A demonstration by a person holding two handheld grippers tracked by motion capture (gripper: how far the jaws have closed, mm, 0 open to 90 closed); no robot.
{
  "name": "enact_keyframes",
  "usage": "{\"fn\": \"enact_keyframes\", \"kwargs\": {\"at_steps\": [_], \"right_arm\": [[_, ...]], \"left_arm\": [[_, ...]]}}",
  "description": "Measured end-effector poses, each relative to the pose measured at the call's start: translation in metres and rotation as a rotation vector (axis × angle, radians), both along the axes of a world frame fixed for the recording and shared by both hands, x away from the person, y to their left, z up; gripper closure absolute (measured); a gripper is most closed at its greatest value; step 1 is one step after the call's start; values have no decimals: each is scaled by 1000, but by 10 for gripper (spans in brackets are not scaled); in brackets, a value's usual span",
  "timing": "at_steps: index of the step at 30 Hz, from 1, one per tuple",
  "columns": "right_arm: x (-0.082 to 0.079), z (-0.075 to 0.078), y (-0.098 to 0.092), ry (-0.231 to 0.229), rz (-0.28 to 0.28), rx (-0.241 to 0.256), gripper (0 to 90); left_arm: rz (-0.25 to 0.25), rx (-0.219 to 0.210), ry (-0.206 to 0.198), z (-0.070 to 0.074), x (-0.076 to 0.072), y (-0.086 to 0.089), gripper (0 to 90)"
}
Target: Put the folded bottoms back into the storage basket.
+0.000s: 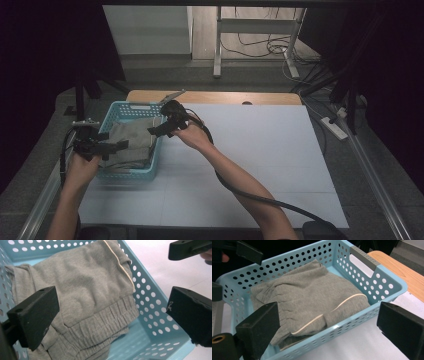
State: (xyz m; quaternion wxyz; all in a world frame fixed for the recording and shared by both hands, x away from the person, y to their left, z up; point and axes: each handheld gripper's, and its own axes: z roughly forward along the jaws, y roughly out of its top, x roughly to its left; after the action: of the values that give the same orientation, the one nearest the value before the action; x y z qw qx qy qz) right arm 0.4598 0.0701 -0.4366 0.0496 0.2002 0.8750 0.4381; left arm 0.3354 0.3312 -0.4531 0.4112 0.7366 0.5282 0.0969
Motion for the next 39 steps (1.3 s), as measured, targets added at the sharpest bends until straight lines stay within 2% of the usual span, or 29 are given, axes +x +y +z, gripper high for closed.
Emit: {"fn": "enact_keyframes", "kwargs": {"at_steps": [4, 10, 14, 27, 32, 39], "right_arm": [[-4, 3, 0, -1, 11, 4, 46], [-11, 5, 0, -7, 31, 13, 35], [-15, 6, -1, -10, 42, 13, 30], [-27, 8, -9, -12, 62, 48, 20], [-30, 7, -15, -1, 64, 50, 20], [-35, 8, -24, 11, 59, 47, 20]], "left_arm": [[-11, -3, -6, 0, 0, -1, 0], [-54, -38, -23, 0, 1, 0, 0], [-76, -28, -33, 0, 3, -2, 0], [-92, -27, -47, 3, 3, -10, 0], [-95, -43, -25, 1, 4, -15, 0], [-97, -63, -32, 1, 4, -19, 0]]}}
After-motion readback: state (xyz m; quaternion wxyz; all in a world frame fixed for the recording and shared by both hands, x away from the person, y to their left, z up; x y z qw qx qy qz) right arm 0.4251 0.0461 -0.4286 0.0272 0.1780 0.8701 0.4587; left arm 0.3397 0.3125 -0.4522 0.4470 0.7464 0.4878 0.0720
